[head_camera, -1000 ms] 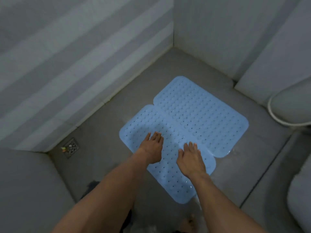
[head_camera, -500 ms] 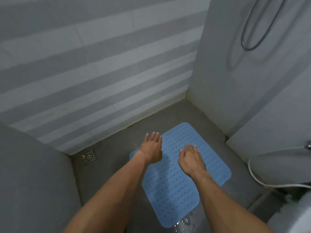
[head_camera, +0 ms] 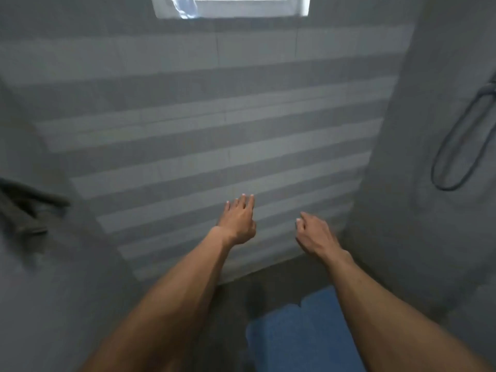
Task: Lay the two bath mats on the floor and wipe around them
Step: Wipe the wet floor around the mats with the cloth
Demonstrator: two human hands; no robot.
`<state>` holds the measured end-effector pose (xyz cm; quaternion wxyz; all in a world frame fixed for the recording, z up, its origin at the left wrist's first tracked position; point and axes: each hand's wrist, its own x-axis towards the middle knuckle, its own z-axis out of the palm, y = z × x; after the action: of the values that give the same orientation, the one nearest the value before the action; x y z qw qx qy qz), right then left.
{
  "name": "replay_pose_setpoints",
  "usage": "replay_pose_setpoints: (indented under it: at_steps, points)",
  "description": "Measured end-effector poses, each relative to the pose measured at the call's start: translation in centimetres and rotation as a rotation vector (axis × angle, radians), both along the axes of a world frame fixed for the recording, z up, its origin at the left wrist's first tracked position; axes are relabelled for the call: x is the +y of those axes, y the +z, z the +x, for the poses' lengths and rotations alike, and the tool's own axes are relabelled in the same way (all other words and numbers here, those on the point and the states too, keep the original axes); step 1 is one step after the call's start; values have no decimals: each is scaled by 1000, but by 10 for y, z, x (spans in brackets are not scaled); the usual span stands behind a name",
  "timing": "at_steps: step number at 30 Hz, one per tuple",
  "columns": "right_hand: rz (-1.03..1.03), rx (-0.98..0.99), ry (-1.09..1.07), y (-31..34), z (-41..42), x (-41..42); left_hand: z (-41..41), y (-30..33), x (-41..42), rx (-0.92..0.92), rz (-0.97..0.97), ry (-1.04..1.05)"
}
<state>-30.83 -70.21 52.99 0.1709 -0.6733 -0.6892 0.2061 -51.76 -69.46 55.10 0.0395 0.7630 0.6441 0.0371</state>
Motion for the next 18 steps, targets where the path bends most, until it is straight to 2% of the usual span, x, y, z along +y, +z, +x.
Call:
replay_pose_setpoints:
  at_steps: [11,15,18]
  points:
    - [200,185,260,85,-187,30,-175,102,-38,164,245,252]
    - [186,208,419,96,-251,30,-221,122,-63,256,356,453]
    - [163,190,542,102,-292,28,-255,134,-80,270,366,646]
